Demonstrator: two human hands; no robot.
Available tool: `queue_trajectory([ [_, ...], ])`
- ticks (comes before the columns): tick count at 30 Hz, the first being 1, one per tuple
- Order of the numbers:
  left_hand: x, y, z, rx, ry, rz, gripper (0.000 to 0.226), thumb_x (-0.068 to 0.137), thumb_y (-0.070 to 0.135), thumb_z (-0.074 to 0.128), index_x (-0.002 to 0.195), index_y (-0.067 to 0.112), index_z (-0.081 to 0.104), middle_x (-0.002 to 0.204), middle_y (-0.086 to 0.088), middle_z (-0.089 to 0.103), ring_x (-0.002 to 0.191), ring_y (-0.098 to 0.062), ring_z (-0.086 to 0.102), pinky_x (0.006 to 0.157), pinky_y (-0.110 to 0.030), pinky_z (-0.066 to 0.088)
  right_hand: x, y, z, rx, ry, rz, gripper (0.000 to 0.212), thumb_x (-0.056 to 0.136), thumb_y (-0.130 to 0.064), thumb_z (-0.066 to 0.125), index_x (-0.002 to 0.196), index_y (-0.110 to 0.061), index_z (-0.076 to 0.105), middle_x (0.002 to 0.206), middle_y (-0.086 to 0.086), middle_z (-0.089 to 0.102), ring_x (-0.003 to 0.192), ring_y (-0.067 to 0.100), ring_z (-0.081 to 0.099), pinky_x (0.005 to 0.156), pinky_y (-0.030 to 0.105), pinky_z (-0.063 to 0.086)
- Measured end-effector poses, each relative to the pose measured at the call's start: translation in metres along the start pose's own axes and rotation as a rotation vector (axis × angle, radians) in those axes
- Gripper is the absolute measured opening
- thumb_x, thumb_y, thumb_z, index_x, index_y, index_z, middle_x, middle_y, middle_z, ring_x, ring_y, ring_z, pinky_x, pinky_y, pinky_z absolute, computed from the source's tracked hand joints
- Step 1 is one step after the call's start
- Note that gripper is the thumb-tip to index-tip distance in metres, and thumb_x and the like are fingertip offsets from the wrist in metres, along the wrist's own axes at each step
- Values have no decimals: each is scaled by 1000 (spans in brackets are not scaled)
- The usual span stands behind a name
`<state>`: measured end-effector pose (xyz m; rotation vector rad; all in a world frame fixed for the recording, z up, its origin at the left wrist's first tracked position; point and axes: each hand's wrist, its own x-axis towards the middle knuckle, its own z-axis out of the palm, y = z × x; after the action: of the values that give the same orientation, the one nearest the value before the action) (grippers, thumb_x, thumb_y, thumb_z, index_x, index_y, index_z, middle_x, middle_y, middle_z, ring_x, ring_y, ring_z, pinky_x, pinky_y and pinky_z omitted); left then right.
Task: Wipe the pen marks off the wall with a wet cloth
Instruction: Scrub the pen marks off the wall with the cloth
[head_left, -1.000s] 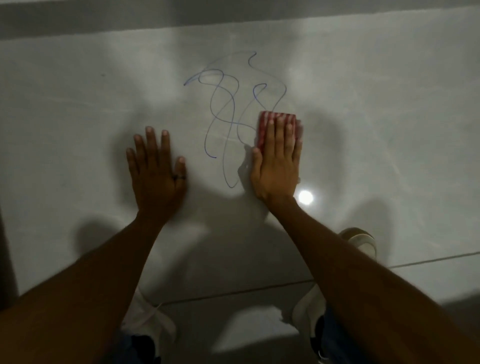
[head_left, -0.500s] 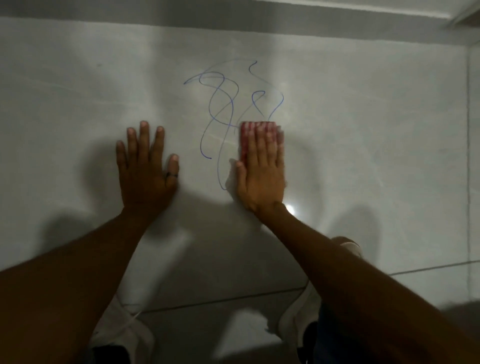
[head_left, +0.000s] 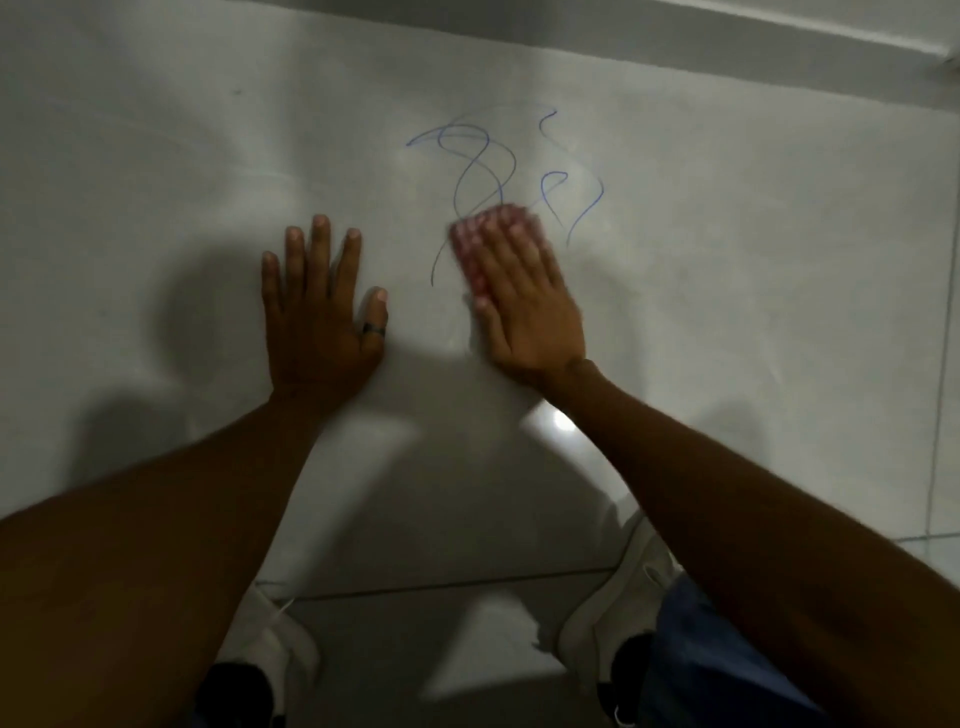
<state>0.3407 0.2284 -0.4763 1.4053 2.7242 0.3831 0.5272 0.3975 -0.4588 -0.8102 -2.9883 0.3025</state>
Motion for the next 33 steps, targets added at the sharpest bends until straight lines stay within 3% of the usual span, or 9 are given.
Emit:
queue_trajectory([
  [2, 0, 0, 0, -4, -5, 3, 67, 111, 47, 39, 171, 20, 31, 179, -16, 26, 166, -42, 22, 135, -59, 14, 6, -15, 3, -24, 1, 45, 69, 110, -44, 34, 171, -15, 18, 179, 14, 23, 168, 35, 17, 134, 60, 21],
  [6, 0, 1, -2, -2, 6, 2, 67, 111, 49, 40, 171, 20, 32, 179, -16, 27, 166, -42, 22, 135, -58, 14, 16, 15, -6, -65, -126, -463, 66, 111, -42, 36, 170, -14, 24, 178, 14, 28, 168, 34, 20, 138, 54, 16],
  [10, 1, 1, 1, -12, 12, -9, 67, 110, 48, 42, 171, 20, 32, 179, -15, 27, 166, -41, 22, 135, -59, 14, 38, -4, -4, -19, 26, 52, 68, 109, -43, 36, 170, -16, 24, 178, 13, 26, 167, 35, 21, 136, 57, 21],
  [14, 0, 1, 1, -11, -3, 6, 69, 110, 49, 40, 171, 21, 30, 180, -15, 25, 167, -40, 20, 135, -58, 14, 29, -24, 2, 13, -108, -444, 66, 110, -40, 39, 168, -12, 28, 176, 15, 31, 166, 36, 24, 137, 57, 19],
  [18, 0, -1, 0, -17, 7, -16, 68, 109, 47, 42, 171, 22, 31, 180, -14, 25, 167, -40, 21, 135, -58, 12, 49, -23, -2, 51, 44, 218, 66, 109, -38, 41, 169, -12, 29, 177, 14, 29, 167, 35, 22, 136, 58, 21],
  [23, 1, 0, 1, -13, 11, -1, 68, 110, 48, 39, 171, 22, 30, 179, -14, 26, 166, -40, 21, 135, -56, 11, 25, -6, -2, 4, -83, -300, 65, 111, -40, 35, 170, -13, 24, 179, 13, 24, 169, 32, 14, 137, 57, 18],
  [27, 0, 0, 1, -10, 15, -6, 68, 109, 49, 38, 172, 23, 29, 180, -13, 25, 167, -39, 20, 136, -55, 10, 33, 27, -15, 24, 40, 362, 67, 110, -39, 34, 170, -10, 23, 180, 14, 22, 169, 33, 12, 138, 57, 12],
  [31, 0, 1, 1, -14, 11, -1, 68, 110, 51, 35, 171, 21, 30, 179, -14, 26, 167, -39, 21, 136, -54, 9, 26, 54, -20, -13, -29, -81, 66, 110, -39, 34, 169, -10, 26, 178, 15, 27, 168, 34, 18, 136, 59, 19],
  [33, -1, 1, 0, -5, 17, -4, 68, 110, 50, 36, 171, 21, 31, 179, -14, 26, 167, -39, 21, 136, -54, 10, 31, 68, -27, -10, 19, 165, 66, 109, -37, 36, 169, -12, 26, 178, 15, 26, 169, 34, 16, 136, 60, 18],
])
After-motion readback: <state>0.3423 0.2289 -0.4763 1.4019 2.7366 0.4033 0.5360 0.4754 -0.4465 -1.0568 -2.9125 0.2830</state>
